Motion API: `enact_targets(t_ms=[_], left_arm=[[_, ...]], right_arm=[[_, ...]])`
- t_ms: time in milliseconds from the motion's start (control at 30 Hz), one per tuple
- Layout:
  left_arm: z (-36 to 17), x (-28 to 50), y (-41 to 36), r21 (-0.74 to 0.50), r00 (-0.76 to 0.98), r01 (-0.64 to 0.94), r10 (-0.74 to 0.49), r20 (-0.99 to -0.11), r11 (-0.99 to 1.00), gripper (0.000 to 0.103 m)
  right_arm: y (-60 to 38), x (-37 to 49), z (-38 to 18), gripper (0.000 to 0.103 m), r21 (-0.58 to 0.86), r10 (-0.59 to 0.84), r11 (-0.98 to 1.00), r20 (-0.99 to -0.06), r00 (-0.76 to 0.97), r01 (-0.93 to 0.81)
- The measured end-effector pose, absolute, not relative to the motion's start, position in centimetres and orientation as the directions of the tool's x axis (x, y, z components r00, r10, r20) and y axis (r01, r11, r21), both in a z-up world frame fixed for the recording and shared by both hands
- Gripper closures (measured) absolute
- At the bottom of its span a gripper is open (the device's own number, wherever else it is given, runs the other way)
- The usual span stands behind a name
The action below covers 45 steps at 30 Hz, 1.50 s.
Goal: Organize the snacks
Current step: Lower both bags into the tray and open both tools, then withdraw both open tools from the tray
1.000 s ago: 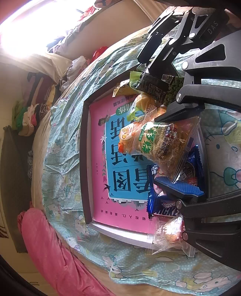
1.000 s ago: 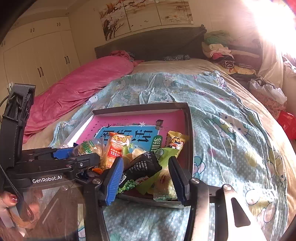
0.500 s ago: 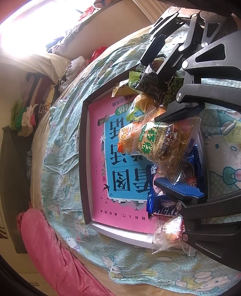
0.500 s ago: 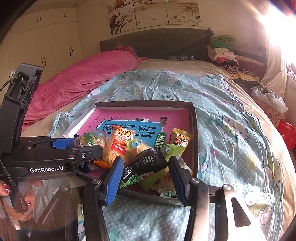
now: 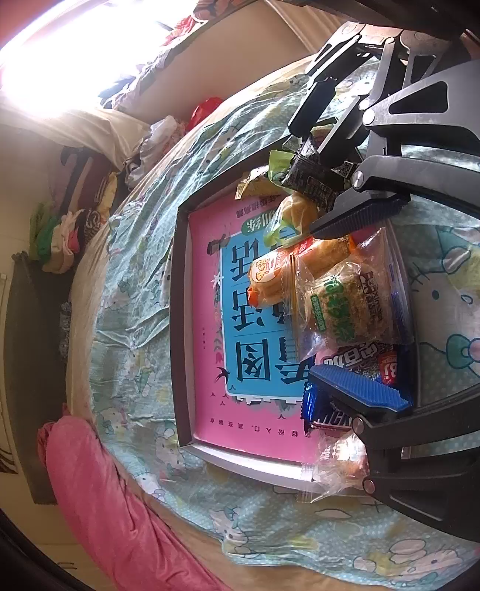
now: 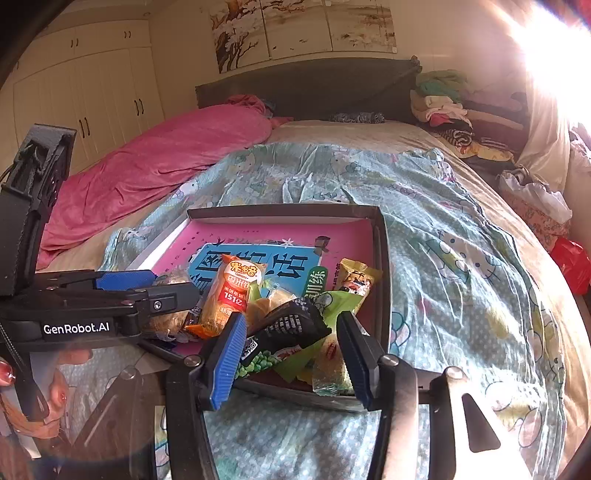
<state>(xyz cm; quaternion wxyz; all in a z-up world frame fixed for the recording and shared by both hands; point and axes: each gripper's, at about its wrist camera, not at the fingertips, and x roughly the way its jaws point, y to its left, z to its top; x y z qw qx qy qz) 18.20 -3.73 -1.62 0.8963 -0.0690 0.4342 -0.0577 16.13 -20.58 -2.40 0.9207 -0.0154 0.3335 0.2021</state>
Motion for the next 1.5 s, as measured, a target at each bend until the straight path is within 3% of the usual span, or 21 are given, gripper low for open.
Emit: enact_targets(t_ms=[133,367,1167,1267,1333,1500], left_arm=[[-1.1,18.0,-3.7,-0.175,0.629,0.044,-0.163,-0.76,0.984,0.029],[-0.4,17.8,-3.8,-0.186,0.642,0.053,-0.176,-0.746,0.981,0.028],[0.9,15.1,-3.1,-0.083,0.675,-0.006,-0.057,-0.736,0.996,0.028],[1.1,14.4,-3.0,-0.068,0.677,-0.006,-0.046,-0.734,0.998,0.028],[1.2,13.9,-3.0,-0.063,0.676,-0.005,-0.043,-0.736,0.998,0.028],[1.1,12.0,-2.8,-0.051,0.665,0.001,-0.039,-0.746,0.999,0.028]], right_arm=[[-20.7,16.1,-2.2,0.046,0.101,0.355,0.921,-0.615,0.704,-0.376],[-21.0,16.1,-2.0,0.045,0.092,0.34,0.928,-0.608,0.717,-0.362],[-21.7,14.5,-0.3,0.024,0.032,0.263,0.955,-0.547,0.795,-0.295],[-21.8,14.0,0.0,0.017,0.032,0.261,0.956,-0.542,0.799,-0.29],[-21.9,13.6,0.3,0.012,0.04,0.261,0.958,-0.543,0.798,-0.285],[-21.8,12.0,0.6,0.011,0.092,0.274,0.958,-0.578,0.768,-0.273]])
